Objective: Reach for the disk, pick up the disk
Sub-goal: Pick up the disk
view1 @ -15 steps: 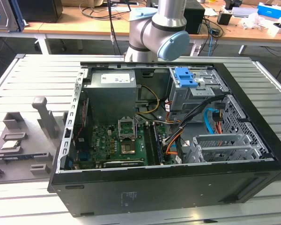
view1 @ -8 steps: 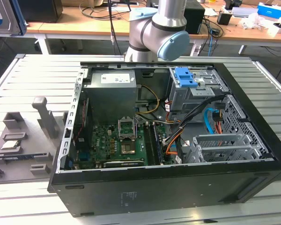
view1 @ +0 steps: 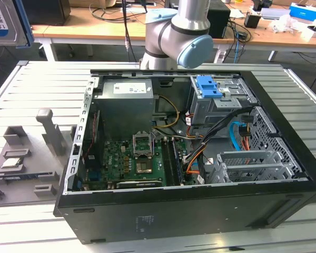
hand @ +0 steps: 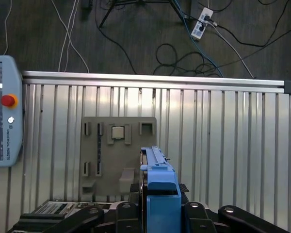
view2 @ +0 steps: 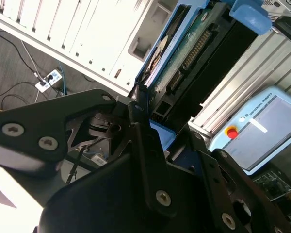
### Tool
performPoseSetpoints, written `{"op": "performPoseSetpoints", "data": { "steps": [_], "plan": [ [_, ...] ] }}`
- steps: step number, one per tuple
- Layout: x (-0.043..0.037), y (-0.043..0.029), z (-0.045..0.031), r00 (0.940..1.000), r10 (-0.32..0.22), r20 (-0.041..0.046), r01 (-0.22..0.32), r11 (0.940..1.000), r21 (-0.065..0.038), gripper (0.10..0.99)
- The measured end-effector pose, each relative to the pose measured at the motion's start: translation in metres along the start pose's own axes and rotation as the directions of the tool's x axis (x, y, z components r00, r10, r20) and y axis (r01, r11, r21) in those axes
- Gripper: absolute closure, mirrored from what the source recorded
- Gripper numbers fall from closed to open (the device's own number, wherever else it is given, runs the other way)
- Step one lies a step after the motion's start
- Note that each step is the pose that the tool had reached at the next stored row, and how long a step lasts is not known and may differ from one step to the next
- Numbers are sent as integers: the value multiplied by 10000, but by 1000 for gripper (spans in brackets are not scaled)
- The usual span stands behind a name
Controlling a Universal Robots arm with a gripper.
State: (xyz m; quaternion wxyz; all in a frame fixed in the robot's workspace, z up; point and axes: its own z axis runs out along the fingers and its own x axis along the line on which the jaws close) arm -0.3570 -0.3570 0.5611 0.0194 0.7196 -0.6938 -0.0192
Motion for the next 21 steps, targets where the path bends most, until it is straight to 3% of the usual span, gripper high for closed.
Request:
{"op": "performPoseSetpoints", "data": {
  "steps": [10,21],
  "plan": [
    [2,-59,125,10000,0,0,0,10000,0,718],
    [6,-94,365,10000,0,0,0,10000,0,718]
  ]
}}
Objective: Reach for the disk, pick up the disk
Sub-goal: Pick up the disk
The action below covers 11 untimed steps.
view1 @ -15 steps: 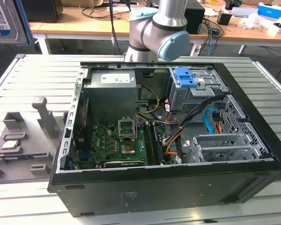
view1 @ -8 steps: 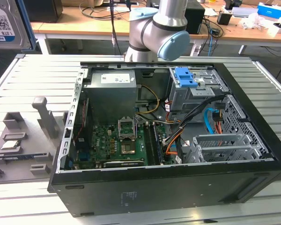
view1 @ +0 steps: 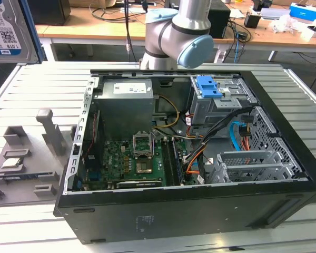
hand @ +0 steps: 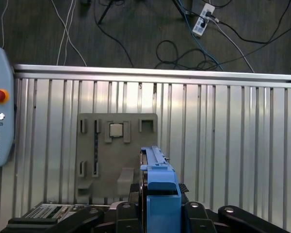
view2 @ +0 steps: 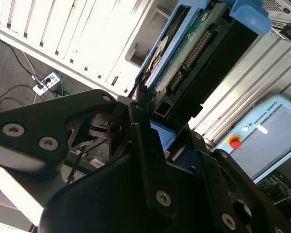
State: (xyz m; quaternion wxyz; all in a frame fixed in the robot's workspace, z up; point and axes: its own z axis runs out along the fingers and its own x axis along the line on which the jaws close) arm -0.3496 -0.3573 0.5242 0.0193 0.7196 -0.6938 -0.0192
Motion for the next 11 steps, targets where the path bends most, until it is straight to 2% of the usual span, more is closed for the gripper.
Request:
{"op": "performPoseSetpoints", "data": {
  "steps": [2,6,11],
  "plan": [
    [2,-6,63,10000,0,0,0,10000,1,718],
    [6,-22,238,10000,0,0,0,10000,0,718],
    [8,-30,336,10000,0,-1,0,10000,0,718]
  ]
}}
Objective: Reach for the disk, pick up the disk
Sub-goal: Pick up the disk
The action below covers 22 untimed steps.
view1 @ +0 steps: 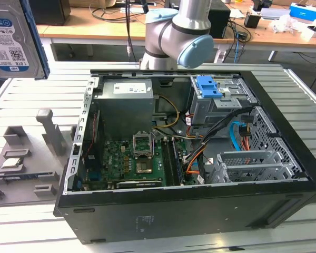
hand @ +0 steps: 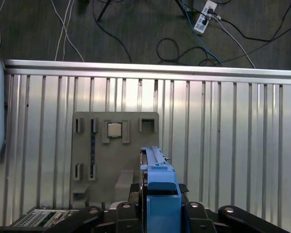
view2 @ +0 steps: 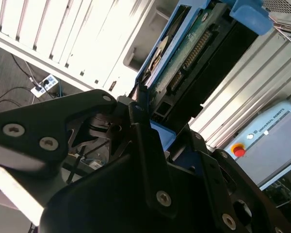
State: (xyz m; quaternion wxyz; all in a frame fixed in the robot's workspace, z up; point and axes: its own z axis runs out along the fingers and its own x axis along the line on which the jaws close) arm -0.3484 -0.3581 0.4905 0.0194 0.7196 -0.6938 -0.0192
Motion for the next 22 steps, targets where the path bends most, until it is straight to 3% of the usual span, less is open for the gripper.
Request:
{"op": "performPoseSetpoints", "data": {
  "steps": [3,12,22],
  "plan": [
    [0,-4,55,10000,0,0,0,10000,1,718],
    [1,-26,56,10000,0,-9,0,10000,0,718],
    [14,-462,32,10000,0,-8,0,10000,-1,718]
  ]
}}
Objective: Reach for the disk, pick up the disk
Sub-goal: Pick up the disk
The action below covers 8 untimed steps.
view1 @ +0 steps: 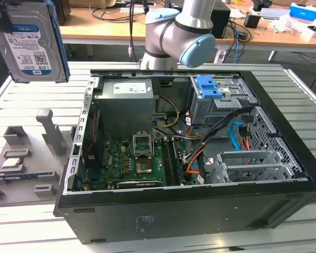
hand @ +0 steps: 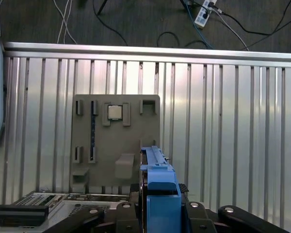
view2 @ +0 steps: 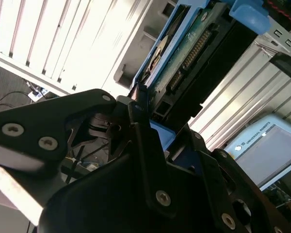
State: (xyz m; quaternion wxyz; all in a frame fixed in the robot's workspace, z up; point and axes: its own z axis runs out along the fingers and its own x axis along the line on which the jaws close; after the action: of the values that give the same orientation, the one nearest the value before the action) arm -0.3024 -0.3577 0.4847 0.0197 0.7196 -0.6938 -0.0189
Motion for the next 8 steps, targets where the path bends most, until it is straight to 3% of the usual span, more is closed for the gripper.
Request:
{"op": "performPoseSetpoints", "data": {
  "steps": [1,7,8],
  "plan": [
    [1,-58,-3,10000,1,0,-1,10000,0,718],
    [3,-250,-14,10000,0,0,0,10000,-1,718],
    [4,-312,-17,10000,1,1,-1,10000,-1,718]
  ]
}}
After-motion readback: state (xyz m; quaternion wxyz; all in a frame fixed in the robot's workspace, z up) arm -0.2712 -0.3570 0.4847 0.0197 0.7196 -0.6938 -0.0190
